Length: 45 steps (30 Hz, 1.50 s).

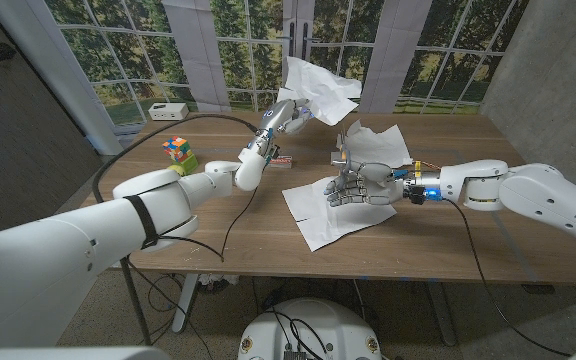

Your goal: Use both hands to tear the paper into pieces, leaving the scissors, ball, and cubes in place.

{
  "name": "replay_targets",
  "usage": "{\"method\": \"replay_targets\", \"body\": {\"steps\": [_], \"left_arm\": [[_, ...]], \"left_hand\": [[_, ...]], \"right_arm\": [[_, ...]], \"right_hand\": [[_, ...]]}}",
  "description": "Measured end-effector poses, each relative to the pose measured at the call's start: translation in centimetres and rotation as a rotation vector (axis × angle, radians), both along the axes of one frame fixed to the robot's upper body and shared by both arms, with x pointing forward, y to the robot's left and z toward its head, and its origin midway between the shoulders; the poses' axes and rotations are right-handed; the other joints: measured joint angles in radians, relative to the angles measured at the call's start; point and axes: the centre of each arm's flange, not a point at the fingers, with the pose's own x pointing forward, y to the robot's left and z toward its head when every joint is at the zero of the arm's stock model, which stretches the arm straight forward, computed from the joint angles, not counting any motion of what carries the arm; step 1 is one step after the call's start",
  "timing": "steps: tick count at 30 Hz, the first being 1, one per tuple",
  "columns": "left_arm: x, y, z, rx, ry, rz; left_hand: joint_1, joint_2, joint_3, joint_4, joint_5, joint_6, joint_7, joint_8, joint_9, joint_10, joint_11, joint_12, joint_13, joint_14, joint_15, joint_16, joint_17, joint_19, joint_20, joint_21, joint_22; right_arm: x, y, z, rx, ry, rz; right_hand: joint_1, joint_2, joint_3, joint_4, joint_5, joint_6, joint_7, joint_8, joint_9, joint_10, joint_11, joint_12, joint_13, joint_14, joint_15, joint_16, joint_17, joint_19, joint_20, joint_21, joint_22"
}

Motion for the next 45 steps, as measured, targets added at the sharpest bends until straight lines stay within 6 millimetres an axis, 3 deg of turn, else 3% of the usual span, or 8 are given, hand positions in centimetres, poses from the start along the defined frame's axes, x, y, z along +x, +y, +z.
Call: {"method": "replay_targets", "body": {"steps": [16,45], "left_arm": [[0.04,-0.62,0.03,0.023,0.008,-0.003],[-0.54,0.20,-0.69,0.019,-0.020,-0.032]], "left_hand": [[-0.005,0.000,0.003,-0.003,-0.002,0.006,0.001,-0.004,-0.004,0.002,-0.003,-0.001,-0.004,0.000,0.000,0.000,0.000,0.000,0.000,0.000,0.000],[-0.002,0.003,0.007,-0.007,-0.004,0.010,-0.004,0.003,-0.010,0.006,-0.006,0.000,-0.009,0.000,0.000,-0.004,0.000,0.000,0.000,0.000,0.000]], "right_arm": [[0.18,0.44,0.14,-0.061,0.001,0.013],[0.31,0.39,0.45,-0.096,-0.009,0.019]], "right_hand": [[0.000,0.000,0.001,-0.001,-0.004,0.000,0.000,0.000,0.005,0.000,0.000,0.000,0.000,0.000,0.000,0.000,0.000,0.000,0.000,0.000,0.000],[0.000,0.000,0.001,-0.001,-0.004,0.000,0.000,-0.005,0.005,0.000,0.000,0.004,0.000,0.002,0.002,0.000,0.000,-0.006,0.006,-0.007,0.000]]}}
